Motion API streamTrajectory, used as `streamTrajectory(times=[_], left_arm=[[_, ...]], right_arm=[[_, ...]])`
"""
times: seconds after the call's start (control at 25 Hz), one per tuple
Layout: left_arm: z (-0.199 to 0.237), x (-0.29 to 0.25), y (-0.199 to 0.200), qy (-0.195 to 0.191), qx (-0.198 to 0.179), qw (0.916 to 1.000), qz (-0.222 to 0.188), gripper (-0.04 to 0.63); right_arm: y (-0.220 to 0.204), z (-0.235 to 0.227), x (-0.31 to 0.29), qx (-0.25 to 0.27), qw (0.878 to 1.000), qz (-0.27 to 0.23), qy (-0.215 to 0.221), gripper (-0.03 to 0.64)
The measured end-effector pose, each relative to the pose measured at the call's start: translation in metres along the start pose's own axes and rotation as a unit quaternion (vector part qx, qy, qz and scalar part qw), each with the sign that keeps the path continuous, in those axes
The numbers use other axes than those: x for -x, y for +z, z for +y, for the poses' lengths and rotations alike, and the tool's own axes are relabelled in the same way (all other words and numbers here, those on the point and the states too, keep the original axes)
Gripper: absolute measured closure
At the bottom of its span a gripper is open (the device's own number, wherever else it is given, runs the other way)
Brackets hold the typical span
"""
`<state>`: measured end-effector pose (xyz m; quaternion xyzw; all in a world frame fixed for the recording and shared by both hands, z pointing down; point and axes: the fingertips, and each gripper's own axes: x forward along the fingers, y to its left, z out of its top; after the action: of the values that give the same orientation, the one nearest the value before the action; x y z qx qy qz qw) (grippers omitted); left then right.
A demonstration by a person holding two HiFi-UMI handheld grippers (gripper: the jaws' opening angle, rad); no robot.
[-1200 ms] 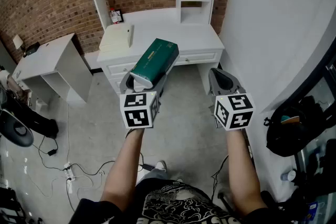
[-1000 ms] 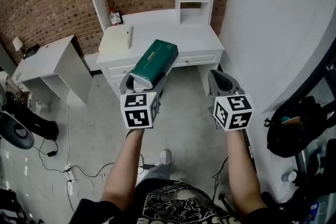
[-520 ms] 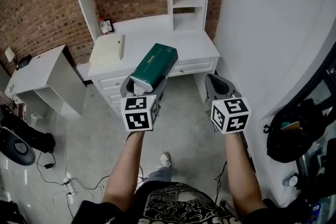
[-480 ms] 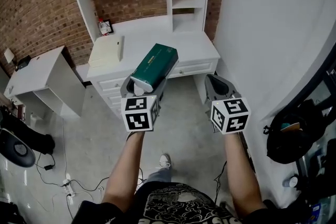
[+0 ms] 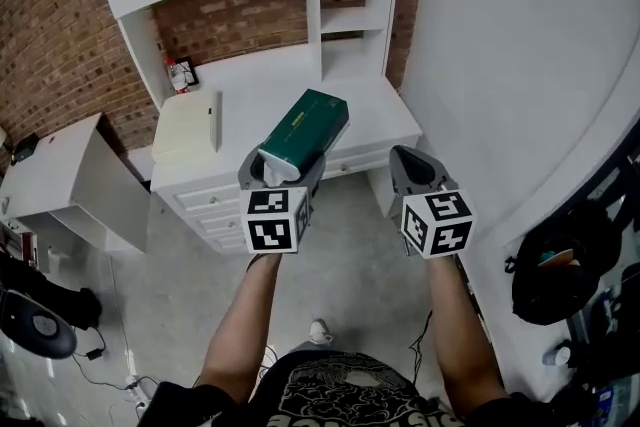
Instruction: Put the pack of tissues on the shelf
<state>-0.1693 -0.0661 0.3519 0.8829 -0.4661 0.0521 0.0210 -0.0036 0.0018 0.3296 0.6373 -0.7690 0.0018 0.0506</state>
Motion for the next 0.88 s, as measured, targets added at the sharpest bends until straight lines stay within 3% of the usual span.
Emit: streamTrajectory(times=[0.44, 0.88], left_arm=[[0.056, -0.081, 0.013, -0.029, 0.005, 0.9995, -0.007, 0.141], [0.080, -0.124, 0.010, -0.047, 0.014, 0.9988, -0.007, 0.141]], right_arm=[[0.008, -0.008, -0.091, -0.005, 1.000, 0.009, -0.021, 0.612], [0.002, -0.014, -0.137, -0.001, 0.999, 0.023, -0.030, 0.606]])
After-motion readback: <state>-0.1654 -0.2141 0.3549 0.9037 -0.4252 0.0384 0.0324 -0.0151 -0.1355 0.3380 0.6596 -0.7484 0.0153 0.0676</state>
